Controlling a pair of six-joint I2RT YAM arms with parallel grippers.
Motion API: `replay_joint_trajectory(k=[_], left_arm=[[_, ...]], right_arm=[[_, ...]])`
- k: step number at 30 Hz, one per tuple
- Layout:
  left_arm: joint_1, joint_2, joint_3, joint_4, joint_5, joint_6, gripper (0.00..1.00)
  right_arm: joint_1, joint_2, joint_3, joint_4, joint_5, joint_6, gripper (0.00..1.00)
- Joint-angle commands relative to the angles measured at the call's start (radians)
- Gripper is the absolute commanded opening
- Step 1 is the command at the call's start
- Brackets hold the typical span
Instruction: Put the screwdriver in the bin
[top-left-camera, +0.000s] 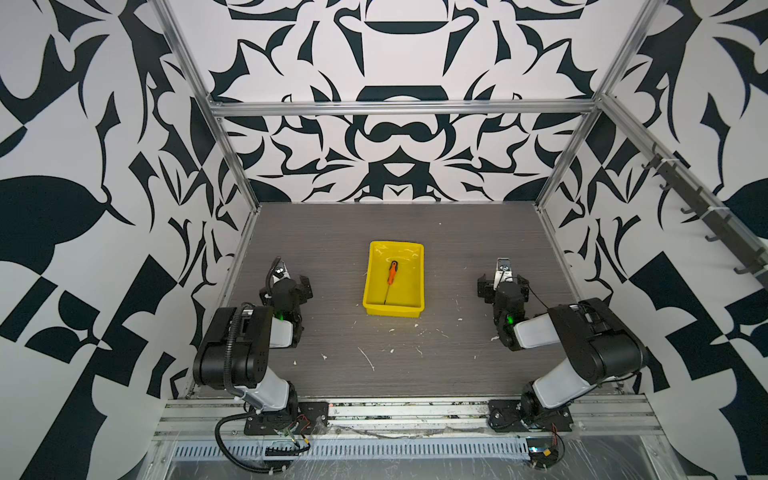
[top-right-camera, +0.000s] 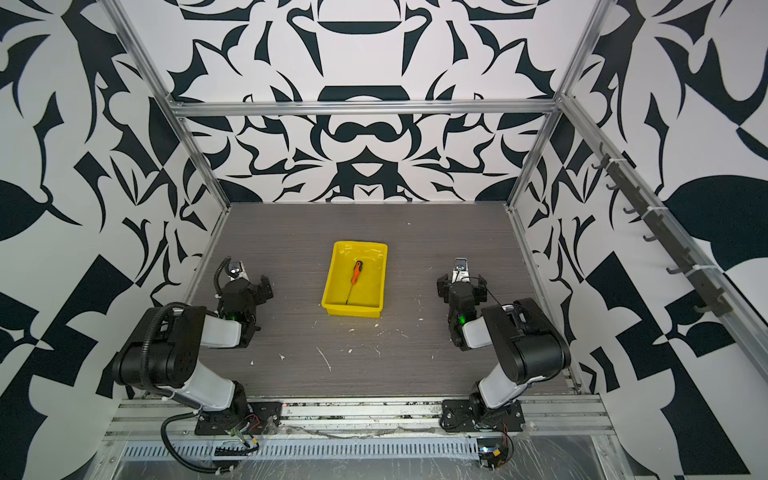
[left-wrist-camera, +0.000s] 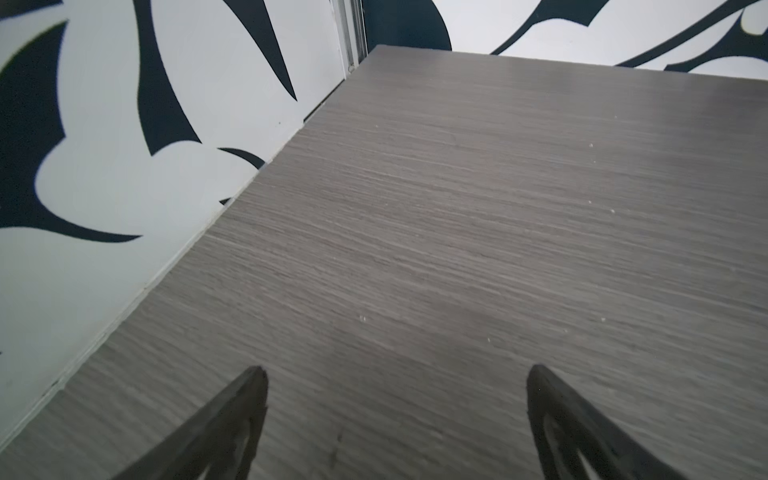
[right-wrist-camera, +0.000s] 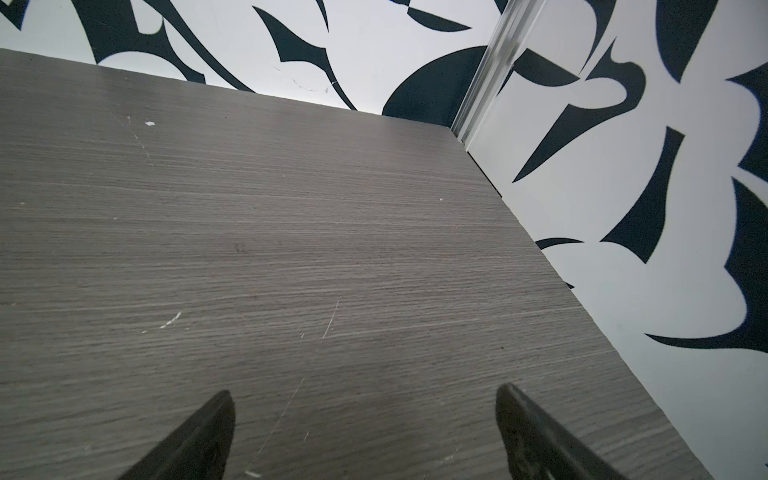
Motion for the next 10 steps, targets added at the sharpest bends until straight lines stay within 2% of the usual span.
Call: replay_joint_trajectory(k=[1, 4, 10], left_arm=[[0.005, 0.008, 0.025, 0.099, 0.025, 0.012, 1.0], [0.005, -0.013, 0.042, 0.026, 0.045, 0.007, 1.0], [0.004, -0.006, 0.037, 0.048, 0.045, 0.012, 1.0]], right_arm=[[-0.005, -0.008, 0.017, 0.017, -0.001, 0.014, 1.0], [-0.021, -0.009, 0.028, -0.007, -0.027, 0.033, 1.0], [-0.032, -0.016, 0.023, -0.007, -0.044, 0.03, 1.0]])
